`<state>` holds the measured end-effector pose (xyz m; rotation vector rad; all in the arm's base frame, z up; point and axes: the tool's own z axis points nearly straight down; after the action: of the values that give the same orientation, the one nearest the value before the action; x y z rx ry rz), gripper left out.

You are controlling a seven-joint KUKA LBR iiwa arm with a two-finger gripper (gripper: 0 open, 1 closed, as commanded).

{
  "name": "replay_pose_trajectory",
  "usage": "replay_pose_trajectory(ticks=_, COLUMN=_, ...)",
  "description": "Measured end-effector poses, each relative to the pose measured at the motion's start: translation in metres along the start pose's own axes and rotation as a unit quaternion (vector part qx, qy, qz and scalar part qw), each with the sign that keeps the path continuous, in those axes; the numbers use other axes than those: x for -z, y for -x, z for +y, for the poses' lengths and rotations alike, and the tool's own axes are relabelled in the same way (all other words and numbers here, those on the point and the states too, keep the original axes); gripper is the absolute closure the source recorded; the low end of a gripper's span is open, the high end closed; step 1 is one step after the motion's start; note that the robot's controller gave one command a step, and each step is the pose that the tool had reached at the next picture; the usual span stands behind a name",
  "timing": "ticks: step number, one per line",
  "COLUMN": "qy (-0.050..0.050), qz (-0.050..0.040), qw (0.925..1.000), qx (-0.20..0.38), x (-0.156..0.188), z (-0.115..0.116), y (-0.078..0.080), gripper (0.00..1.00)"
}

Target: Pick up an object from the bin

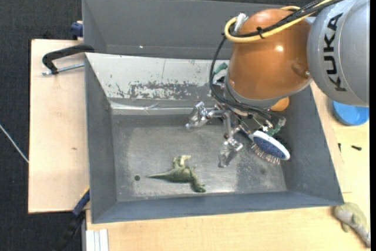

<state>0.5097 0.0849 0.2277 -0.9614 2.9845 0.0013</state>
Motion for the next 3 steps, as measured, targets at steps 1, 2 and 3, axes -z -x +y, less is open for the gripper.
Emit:
replay_pose_trajectory(ticks=1, qy=0.003, qz=0.0043, qw=0.9981, qx=-0.062, x=-0.078, z=0.049, y=0.025, gripper=0.00)
replay_pose_trajectory(ticks=2, qy=0.000, qz=-0.0001, qw=0.9992, qx=0.039, x=-0.156, z=0.046, y=0.029, gripper=0.00)
replay_pose_trajectory(ticks=3, qy=0.000, qz=-0.0021, qw=0.9992, qx=0.039, x=-0.155, z=0.046, y=0.030, gripper=1.00)
